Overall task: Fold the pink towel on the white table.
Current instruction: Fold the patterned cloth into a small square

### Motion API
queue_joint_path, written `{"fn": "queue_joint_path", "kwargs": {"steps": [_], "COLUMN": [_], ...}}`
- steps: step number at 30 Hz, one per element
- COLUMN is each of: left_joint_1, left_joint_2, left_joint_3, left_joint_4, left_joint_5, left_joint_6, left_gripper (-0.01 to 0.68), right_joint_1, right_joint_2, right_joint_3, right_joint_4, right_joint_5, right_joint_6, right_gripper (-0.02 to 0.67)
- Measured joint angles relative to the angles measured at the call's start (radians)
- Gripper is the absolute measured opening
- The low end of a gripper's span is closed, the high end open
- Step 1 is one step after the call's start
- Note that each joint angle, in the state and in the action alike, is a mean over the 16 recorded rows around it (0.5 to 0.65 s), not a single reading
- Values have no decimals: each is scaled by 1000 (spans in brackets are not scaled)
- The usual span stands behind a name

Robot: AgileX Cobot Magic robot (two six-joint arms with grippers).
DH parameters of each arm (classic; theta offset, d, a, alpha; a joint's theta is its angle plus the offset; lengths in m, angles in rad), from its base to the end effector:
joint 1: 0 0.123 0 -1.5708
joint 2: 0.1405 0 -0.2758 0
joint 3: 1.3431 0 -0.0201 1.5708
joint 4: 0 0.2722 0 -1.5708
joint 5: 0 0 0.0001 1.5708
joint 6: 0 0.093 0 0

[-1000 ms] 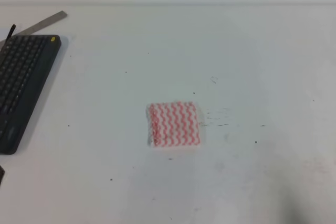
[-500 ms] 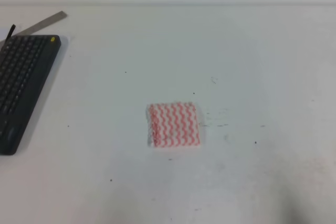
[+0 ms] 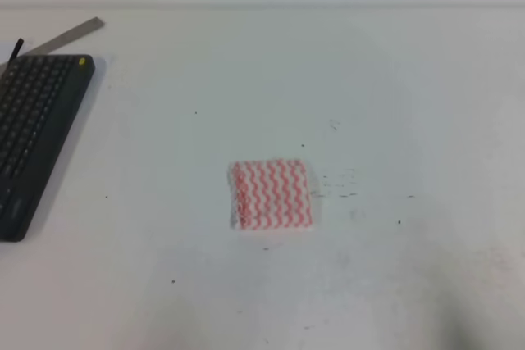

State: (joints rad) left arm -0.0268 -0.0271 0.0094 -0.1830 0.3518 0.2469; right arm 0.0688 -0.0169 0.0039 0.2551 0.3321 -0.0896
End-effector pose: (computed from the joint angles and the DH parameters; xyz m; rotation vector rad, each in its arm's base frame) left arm 0.0845 -0.0081 0.1804 0.1365 1.8067 -0.0227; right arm 0.0848 0.0135 0.1837 0.0157 1.7978 0.2320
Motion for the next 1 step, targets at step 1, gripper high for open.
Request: {"fn": "queue_joint_path", "kwargs": {"steps": [1], "left_joint_1": [0], "left_joint_2": [1], "left_joint_3": [-1], "left_joint_4": [0], "left_joint_5": [1], "left_joint_6": [0], "left_gripper": [2], "right_joint_1": [0], "right_joint_2": [0], "right_joint_3": [0], "right_joint_4": [0], "right_joint_5": [0], "right_joint_6": [0], "right_gripper": [-19]}}
